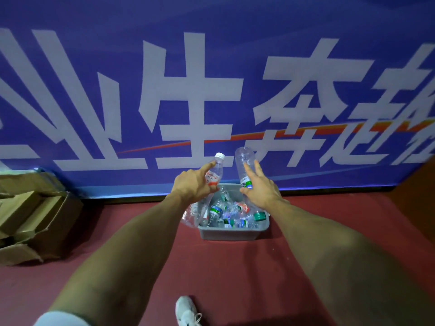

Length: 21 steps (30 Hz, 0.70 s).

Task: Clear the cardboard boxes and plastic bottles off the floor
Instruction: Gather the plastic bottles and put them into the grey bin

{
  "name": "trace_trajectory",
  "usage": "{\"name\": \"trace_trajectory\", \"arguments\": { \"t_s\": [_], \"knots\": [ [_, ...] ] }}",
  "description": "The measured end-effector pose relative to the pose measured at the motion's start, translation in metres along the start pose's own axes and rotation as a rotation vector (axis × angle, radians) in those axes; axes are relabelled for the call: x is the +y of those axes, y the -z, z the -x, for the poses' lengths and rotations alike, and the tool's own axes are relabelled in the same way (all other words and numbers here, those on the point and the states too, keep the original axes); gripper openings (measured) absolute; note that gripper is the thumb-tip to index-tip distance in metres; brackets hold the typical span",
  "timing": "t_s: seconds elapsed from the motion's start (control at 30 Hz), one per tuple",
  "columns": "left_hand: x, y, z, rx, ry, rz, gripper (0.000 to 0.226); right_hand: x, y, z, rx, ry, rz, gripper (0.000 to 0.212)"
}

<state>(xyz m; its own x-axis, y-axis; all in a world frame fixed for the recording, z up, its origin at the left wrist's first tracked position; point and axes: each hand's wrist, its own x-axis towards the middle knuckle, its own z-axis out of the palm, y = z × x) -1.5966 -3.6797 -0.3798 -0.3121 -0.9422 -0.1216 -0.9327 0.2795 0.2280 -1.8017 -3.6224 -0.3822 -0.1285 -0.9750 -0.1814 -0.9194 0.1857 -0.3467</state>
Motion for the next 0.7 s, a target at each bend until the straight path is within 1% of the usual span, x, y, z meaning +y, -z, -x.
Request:
{"name": "trace_trajectory", "arguments": {
  "t_s": [0.17, 0.27, 0.4, 0.53, 0.7],
  "knots": [
    [-0.015, -0.013, -0.076, -0.051, -0.036, 0.035, 0.081, 0.003, -0.007, -0.065, 0.011, -0.036, -0.053, 0.082],
    [-0.022, -0.018, -0.120, -0.070, -0.042, 0.065, 0.081, 0.006, -0.009, -0.104, 0.025, -0.087, -0.090, 0.081],
    [-0.025, -0.024, -0.160, -0.094, -0.064, 0.078, 0.083, 0.015, -0.015, -0.144, -0.005, -0.110, -0.106, 0.081],
    [-0.022, -0.031, -0.199, -0.115, -0.063, 0.063, 0.084, 0.026, -0.015, -0.184, -0.041, -0.108, -0.113, 0.083],
    [-0.010, -0.039, -0.249, -0.097, -0.024, 0.181, 0.083, 0.047, -0.013, -0.239, -0.081, -0.067, -0.096, 0.087]
  ]
}}
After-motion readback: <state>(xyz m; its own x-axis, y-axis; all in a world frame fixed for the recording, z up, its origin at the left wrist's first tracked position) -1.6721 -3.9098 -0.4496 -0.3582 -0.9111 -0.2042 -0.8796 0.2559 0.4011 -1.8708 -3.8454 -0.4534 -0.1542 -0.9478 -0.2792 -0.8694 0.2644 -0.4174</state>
